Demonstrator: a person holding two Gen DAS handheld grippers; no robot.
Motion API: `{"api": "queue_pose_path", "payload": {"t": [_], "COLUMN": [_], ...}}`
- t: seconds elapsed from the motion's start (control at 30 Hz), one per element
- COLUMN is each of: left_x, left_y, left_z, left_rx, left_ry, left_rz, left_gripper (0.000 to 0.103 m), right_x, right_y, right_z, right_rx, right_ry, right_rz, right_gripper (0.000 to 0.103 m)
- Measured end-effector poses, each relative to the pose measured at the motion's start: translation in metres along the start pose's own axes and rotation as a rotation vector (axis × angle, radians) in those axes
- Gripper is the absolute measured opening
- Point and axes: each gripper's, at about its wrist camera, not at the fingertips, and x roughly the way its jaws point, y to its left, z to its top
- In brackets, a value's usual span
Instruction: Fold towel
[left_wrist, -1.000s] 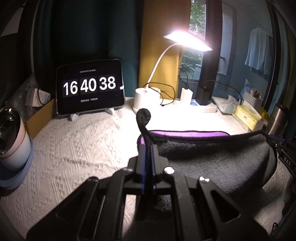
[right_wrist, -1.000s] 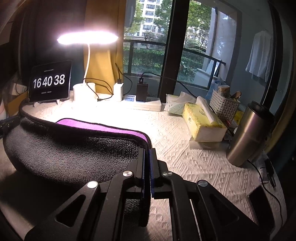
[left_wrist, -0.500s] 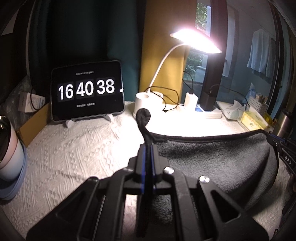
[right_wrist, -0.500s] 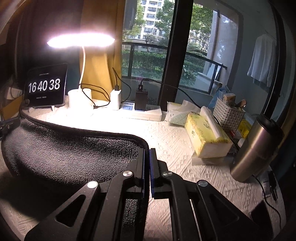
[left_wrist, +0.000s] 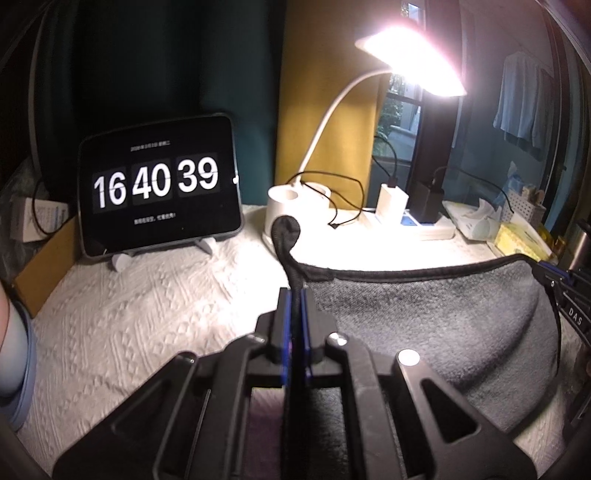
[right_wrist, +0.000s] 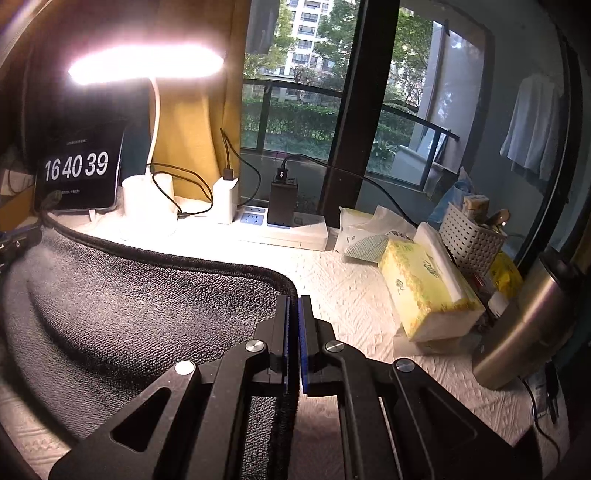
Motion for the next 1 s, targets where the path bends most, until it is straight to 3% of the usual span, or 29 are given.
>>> {"api": "queue_pose_path", "payload": {"t": [0.5,1.0], "left_x": [0.061,0.1], "left_y": [-0.001,0.0], "left_z": [0.002,-0.004], "left_rx": [0.011,-0.016], "left_ry": [0.088,0.263], "left_rz": [-0.006,-0.009], "left_gripper": [0.005,0.007], "right_x": [0.052,0.098], "right_y": [-0.005,-0.008], "right_z": [-0.002,-0.012], "right_rx": [-0.007,0.014], "right_ry": [0.06,0.236], "right_rz": [-0.003,0.049], "right_gripper": [0.005,0.005]}}
